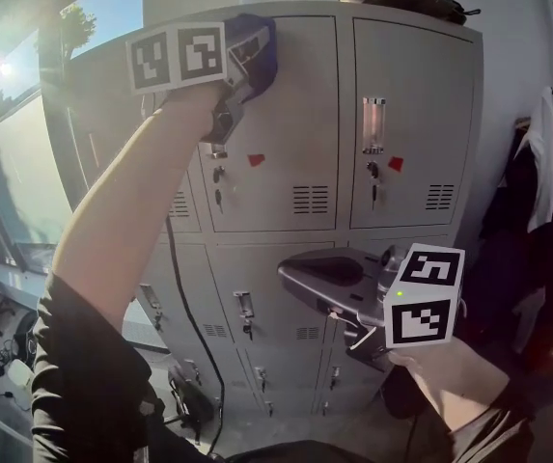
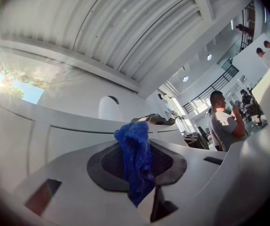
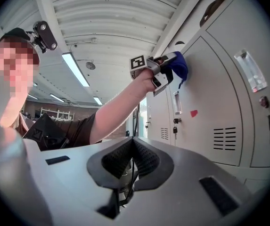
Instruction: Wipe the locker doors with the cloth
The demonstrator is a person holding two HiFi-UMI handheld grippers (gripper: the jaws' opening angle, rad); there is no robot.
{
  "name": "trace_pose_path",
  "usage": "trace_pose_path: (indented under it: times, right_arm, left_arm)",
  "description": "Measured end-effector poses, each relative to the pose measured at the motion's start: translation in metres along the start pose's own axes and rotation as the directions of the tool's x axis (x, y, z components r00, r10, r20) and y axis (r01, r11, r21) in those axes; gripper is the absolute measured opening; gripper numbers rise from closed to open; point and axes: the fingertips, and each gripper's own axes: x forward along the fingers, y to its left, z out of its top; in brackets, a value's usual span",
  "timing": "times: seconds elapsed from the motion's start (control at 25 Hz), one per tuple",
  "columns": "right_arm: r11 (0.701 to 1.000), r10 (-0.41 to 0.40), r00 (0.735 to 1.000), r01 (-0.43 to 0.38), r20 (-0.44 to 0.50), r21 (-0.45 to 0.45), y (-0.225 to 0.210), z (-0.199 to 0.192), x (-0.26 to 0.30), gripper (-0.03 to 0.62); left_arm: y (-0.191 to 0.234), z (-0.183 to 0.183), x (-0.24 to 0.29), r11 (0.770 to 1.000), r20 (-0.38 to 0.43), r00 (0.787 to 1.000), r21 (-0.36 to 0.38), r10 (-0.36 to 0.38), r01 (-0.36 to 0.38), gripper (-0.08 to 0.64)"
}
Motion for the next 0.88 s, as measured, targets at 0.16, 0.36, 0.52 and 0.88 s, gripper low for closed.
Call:
trace_pose_path:
  times: [0.16, 0.36, 0.52, 0.88]
  right_arm:
    - [0.998, 0.064, 0.998, -0.064, -0.014, 0.001, 0.015, -0.007, 0.025, -0.003]
    - [0.996, 0.093, 0.995, -0.093, -0.029, -0.004, 0.023, -0.014, 0.041, -0.003]
    - [0.996, 0.093, 0.995, -0.092, -0.025, 0.011, 0.022, -0.018, 0.040, -0.003]
    - [0.999, 0.009, 1.000, -0.008, -0.007, 0.051, -0.003, -0.026, 0.003, -0.003]
  left_arm:
    - [0.053, -0.010, -0.047, 0.993, -0.027, 0.993, 0.029, 0.118, -0.117, 0.104]
    - [0.085, -0.044, -0.068, 0.980, -0.078, 0.978, 0.057, 0.195, -0.191, 0.104]
    - [0.065, -0.053, -0.049, 0.990, -0.069, 0.988, 0.040, 0.137, -0.135, 0.104]
    - [-0.020, -0.071, 0.020, 0.999, -0.053, 0.998, -0.004, -0.040, 0.040, 0.104]
